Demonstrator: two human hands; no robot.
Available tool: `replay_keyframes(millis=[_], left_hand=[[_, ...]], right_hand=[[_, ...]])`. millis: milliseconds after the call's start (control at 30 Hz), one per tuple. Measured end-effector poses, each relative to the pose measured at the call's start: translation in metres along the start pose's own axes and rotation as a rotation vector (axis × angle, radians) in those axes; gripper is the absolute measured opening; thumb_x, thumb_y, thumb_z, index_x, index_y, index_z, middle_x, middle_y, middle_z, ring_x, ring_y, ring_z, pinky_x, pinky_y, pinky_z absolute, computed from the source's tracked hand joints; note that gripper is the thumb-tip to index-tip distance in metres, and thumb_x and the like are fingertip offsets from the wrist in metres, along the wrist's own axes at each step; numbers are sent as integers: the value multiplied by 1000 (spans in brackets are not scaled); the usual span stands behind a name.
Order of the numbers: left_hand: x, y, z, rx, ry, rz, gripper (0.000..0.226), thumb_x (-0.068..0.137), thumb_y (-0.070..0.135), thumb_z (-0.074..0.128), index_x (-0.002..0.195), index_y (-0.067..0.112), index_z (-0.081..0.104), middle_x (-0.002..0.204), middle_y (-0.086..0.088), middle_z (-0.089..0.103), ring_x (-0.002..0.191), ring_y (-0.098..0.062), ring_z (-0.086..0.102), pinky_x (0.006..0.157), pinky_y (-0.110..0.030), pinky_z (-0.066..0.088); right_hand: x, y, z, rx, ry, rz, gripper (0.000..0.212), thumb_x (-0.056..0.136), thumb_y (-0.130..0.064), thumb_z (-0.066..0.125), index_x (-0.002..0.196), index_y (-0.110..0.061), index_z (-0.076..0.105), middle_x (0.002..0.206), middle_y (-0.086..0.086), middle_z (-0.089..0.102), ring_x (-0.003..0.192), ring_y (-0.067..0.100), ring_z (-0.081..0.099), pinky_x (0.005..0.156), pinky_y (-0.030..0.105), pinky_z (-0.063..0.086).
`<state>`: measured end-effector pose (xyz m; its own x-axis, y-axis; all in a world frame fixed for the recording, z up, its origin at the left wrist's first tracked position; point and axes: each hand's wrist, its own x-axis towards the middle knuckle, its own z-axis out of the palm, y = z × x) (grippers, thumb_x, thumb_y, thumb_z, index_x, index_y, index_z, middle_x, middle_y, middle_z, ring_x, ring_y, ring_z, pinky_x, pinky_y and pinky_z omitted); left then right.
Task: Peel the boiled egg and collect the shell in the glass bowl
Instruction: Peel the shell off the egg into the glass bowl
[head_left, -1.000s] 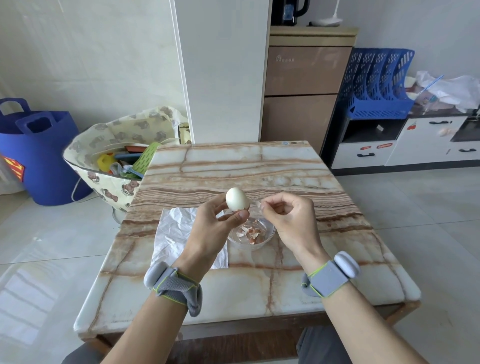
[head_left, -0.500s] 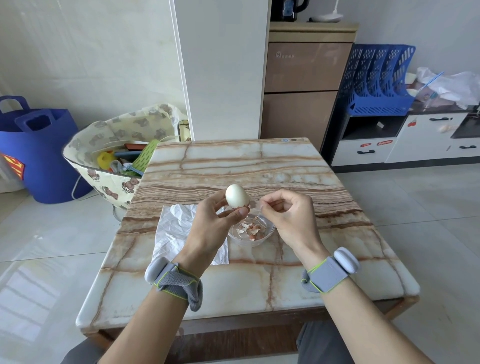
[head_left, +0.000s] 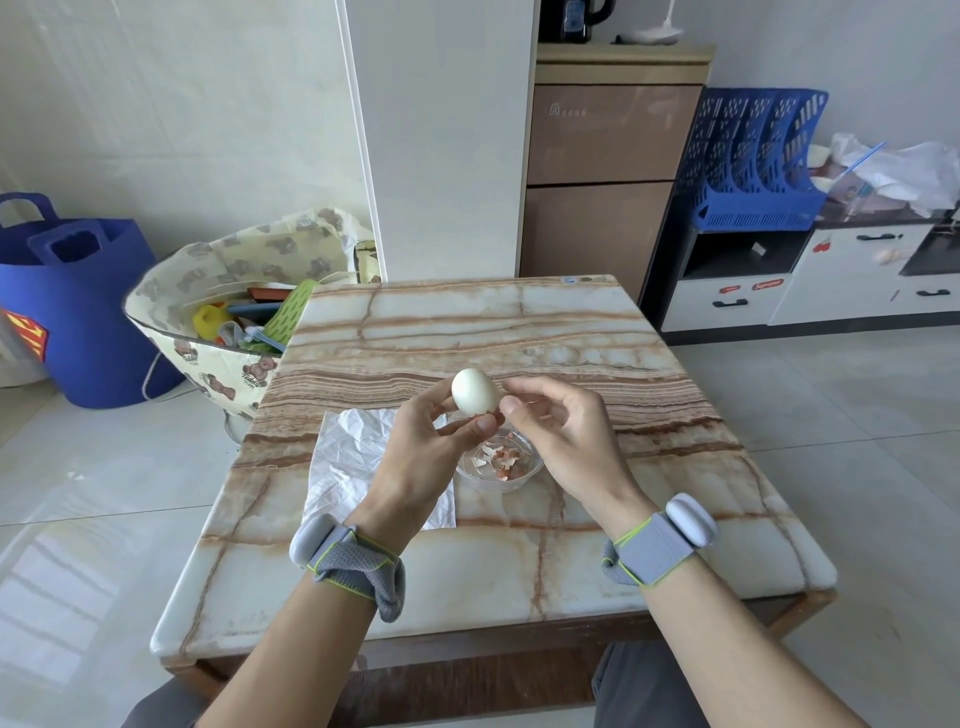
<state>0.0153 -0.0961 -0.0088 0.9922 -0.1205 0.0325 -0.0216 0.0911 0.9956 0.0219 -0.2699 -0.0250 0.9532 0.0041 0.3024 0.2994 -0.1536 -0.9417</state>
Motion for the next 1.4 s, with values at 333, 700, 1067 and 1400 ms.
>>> replay_keyframes(millis=[333,700,1067,1400], left_hand=[[2,-1,-3,77,-34,33,36,91,9,75,126,7,68,119,-13,73,96,-23,76,89,-42,57],[6,-4,-5,-34,-11,44,47,75,17,91,115,13,66,115,-9,75,99,-30,77,91,-35,59],[7,-7,-6,-101,42,40,46,70,20,91,111,15,70,109,-14,75,91,-32,77,99,-46,58],[6,-7,-7,-112,57,36,45,73,14,90,112,12,69,113,-18,74,99,-39,76,102,-52,55]], right_hand=[[0,-5,4,77,-69,-62,12,95,-22,76,103,-31,77,92,-4,82,95,10,77,87,24,58],[0,-8,4,116,2,-33,23,78,-24,88,96,-33,77,95,-8,81,92,11,77,81,20,58],[1,-7,2,26,55,-27,21,86,-6,84,82,-25,78,84,0,81,82,19,80,78,33,63],[1,-8,3,-40,90,-41,14,91,-5,77,81,-12,71,81,6,77,77,30,75,74,38,60]])
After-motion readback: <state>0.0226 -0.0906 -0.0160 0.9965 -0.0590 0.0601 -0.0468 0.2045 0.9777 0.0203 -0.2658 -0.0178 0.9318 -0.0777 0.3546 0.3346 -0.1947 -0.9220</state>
